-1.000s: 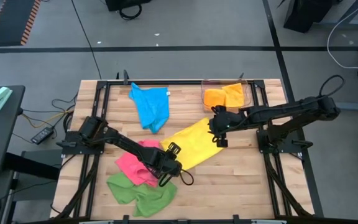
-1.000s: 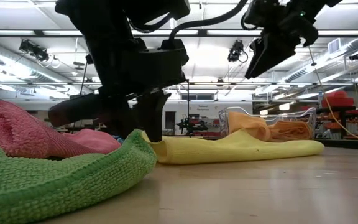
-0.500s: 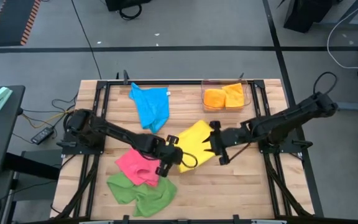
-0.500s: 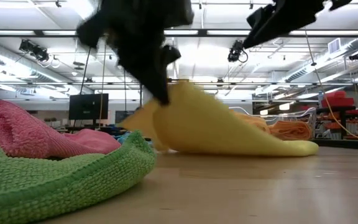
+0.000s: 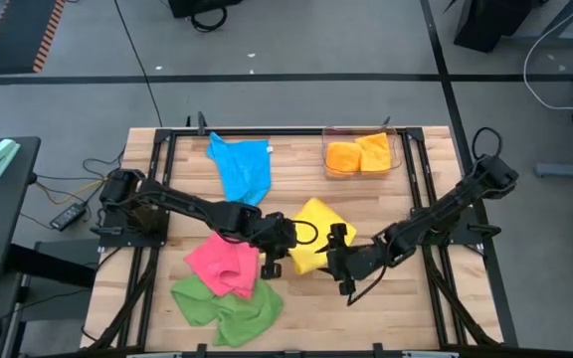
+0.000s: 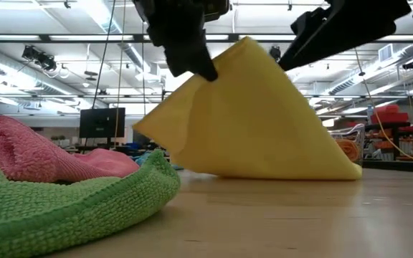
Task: Fold microfiber towels
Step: Fold the yellow microfiber cloth
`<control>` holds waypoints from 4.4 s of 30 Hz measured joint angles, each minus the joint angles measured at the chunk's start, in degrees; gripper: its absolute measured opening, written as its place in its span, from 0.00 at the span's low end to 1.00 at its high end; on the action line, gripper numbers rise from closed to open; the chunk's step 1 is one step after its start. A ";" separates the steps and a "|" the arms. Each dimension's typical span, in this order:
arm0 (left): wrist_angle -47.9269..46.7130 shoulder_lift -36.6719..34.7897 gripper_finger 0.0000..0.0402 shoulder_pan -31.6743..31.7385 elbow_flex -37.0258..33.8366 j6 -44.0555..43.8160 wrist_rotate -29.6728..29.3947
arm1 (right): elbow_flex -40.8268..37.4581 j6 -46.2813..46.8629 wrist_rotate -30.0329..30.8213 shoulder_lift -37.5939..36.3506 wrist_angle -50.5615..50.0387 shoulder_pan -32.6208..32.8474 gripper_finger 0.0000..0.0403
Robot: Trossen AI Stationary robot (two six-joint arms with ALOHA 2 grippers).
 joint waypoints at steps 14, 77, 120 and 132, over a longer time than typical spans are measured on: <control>7.13 0.02 0.04 0.12 0.02 -6.06 -0.08 | 0.31 -1.87 18.87 9.48 13.92 6.45 0.59; 26.61 9.11 0.32 -5.05 -11.56 4.82 -23.04 | -3.32 30.35 -11.56 10.15 -2.44 1.19 0.02; 36.28 17.40 0.12 3.69 -11.39 12.33 -16.71 | 1.12 33.89 -14.01 9.48 -17.68 1.55 0.02; 35.85 17.40 0.10 3.25 -11.42 12.35 -16.42 | 0.20 33.83 -13.57 7.36 -21.15 1.57 0.03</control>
